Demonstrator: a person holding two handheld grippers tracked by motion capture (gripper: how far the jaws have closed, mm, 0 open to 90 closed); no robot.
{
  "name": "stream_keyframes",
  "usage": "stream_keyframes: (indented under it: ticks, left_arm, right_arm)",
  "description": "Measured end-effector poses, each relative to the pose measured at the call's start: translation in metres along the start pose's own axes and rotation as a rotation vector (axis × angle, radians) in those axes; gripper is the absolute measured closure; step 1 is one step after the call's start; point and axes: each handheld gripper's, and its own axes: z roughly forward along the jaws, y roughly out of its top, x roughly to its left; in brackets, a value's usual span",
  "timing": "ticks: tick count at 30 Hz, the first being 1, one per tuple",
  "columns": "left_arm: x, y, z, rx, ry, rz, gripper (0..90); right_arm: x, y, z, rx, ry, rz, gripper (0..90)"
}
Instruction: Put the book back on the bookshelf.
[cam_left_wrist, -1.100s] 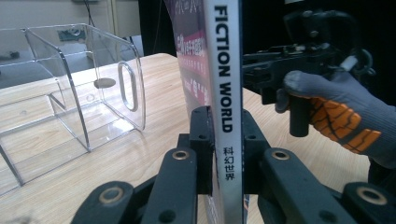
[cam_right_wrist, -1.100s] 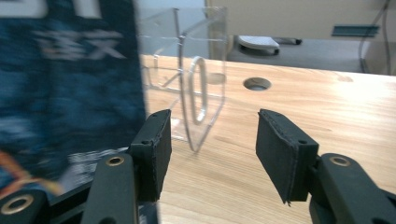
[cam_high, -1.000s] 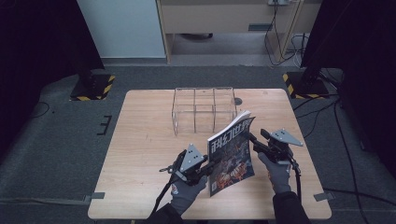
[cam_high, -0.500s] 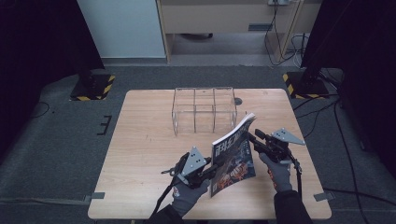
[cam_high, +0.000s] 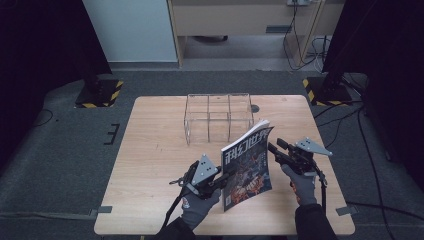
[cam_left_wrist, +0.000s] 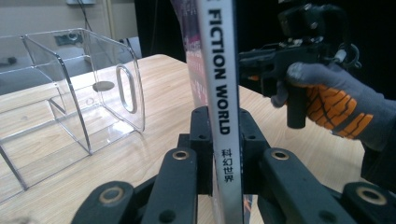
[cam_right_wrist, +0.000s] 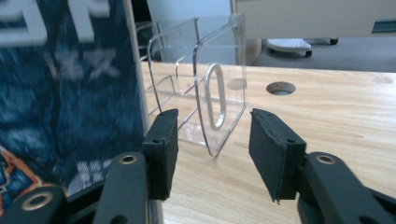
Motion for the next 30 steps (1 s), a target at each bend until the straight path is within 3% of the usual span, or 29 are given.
stream_keyframes:
  ticks: [5,8,9,10,17,23,27,30]
  left_arm:
    - [0.011,-0.001,-0.011,0.011,-0.013,0.019,80.4]
    - [0.018,-0.005,-0.016,0.011,-0.015,0.006,80.1]
    - [0.018,-0.005,-0.016,0.011,-0.015,0.006,79.9]
    - [0.019,-0.006,-0.017,0.012,-0.013,0.002,79.7]
    - [0.018,-0.006,-0.017,0.013,-0.019,0.025,79.4]
    - [0.016,-0.005,-0.017,0.010,-0.033,0.041,79.5]
    - [0.016,-0.006,-0.017,0.012,-0.029,0.039,79.3]
    - [0.017,-0.006,-0.017,0.013,-0.030,0.038,79.0]
  right_arm:
    - [-0.002,0.004,-0.011,-0.059,0.070,0.020,47.4]
    - [0.002,0.006,-0.013,-0.071,0.139,0.023,44.5]
    - [0.002,0.006,-0.013,-0.071,0.139,0.023,44.5]
    - [0.006,0.007,-0.010,-0.067,0.172,0.012,43.3]
    - [0.019,0.003,0.005,-0.012,0.233,0.008,39.6]
    - [0.029,-0.006,0.019,0.045,0.346,-0.001,36.9]
    - [0.032,-0.010,0.025,0.083,0.373,-0.013,38.6]
    - [0.033,-0.010,0.025,0.093,0.357,-0.024,44.8]
